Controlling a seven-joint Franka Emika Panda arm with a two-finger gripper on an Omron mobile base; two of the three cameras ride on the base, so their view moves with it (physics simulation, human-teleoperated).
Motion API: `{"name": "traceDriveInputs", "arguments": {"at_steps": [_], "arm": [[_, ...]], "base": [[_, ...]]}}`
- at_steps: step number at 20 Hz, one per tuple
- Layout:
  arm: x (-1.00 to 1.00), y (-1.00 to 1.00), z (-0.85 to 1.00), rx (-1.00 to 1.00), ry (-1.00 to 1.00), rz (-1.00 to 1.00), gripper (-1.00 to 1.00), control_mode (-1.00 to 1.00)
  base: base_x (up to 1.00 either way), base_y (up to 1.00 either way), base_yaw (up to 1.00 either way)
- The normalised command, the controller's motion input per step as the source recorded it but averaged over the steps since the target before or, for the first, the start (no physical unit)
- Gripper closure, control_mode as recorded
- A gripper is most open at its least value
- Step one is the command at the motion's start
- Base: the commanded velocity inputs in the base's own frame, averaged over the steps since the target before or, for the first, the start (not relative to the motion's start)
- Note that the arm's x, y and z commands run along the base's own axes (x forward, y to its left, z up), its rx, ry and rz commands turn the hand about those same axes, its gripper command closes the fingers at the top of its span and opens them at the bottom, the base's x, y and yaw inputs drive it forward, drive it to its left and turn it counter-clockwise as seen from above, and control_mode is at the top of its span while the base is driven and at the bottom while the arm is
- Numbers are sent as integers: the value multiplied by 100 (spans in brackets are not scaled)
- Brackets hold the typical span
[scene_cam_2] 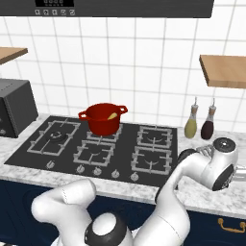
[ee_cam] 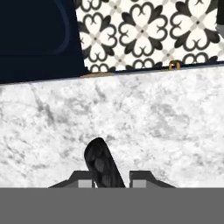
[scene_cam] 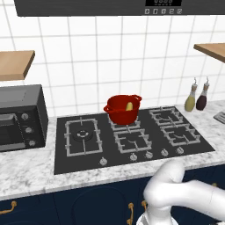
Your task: Put the bell pepper and cucumber in the pot. Retrieve the spatula and lightly stir the vegetables in the pot.
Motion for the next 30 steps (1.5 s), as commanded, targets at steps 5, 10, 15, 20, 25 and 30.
{"name": "traceDriveInputs", "arguments": {"at_steps": [5, 10, 15, 20, 25, 30], "arm": [[-61, 69, 41, -14, 0, 20, 100, -100], [-54, 69, 42, -17, 0, 21, 100, -100], [-33, 54, 55, -21, -3, 18, 100, -100], [-17, 37, 46, -24, -2, 18, 100, -100], [-7, 30, 42, -23, 0, 23, 100, -100], [0, 35, 36, -27, 2, 17, 100, -100]], "base": [[0, 0, 0], [0, 0, 0], [0, 0, 0], [0, 0, 0], [0, 0, 0], [0, 0, 0]]}}
